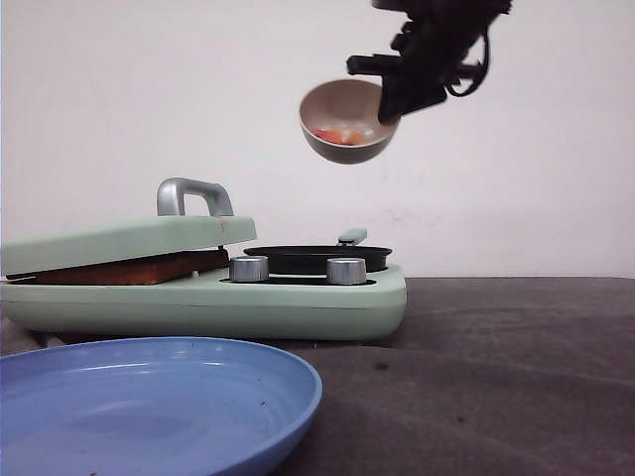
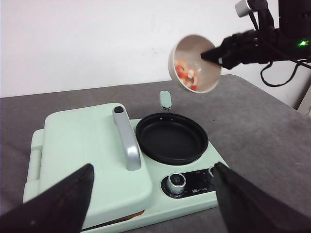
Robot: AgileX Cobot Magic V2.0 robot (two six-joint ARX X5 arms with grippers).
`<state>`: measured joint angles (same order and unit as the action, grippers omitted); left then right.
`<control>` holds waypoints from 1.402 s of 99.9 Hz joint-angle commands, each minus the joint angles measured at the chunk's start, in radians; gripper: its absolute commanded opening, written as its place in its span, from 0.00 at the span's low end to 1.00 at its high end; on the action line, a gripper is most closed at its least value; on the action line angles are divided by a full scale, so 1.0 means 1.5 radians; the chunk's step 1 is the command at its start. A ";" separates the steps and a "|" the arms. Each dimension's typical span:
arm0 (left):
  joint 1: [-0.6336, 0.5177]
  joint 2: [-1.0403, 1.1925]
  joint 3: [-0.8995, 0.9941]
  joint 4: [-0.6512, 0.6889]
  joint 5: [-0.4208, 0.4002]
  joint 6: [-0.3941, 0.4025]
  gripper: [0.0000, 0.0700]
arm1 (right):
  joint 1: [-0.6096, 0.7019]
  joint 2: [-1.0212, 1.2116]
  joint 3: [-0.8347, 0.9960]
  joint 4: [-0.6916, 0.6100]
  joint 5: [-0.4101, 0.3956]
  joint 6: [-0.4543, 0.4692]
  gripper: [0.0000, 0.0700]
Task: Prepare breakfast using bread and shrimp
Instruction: 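Lift the white bowl with the right gripper over the frying pan, then tilt the bowl with the right gripper to pour shrimp into the pan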
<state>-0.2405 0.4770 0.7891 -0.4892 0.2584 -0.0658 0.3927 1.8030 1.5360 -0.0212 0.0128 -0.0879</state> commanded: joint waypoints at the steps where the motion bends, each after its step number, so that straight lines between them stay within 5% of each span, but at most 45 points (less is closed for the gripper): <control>1: -0.001 0.003 0.004 0.006 -0.003 0.003 0.60 | 0.014 0.005 0.011 0.031 0.020 -0.088 0.00; 52: -0.001 0.003 0.004 0.006 -0.004 0.004 0.60 | 0.111 0.005 0.011 0.090 0.231 -0.371 0.00; 115: -0.001 0.003 0.004 -0.030 -0.003 0.039 0.60 | 0.166 0.048 0.008 0.201 0.354 -0.473 0.00; 140: -0.001 0.003 0.004 -0.041 -0.003 0.042 0.60 | 0.180 0.050 -0.051 0.304 0.359 -0.520 0.00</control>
<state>-0.2405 0.4770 0.7891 -0.5549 0.2581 -0.0166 0.6430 1.8633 1.4605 0.3767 0.5491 -0.8288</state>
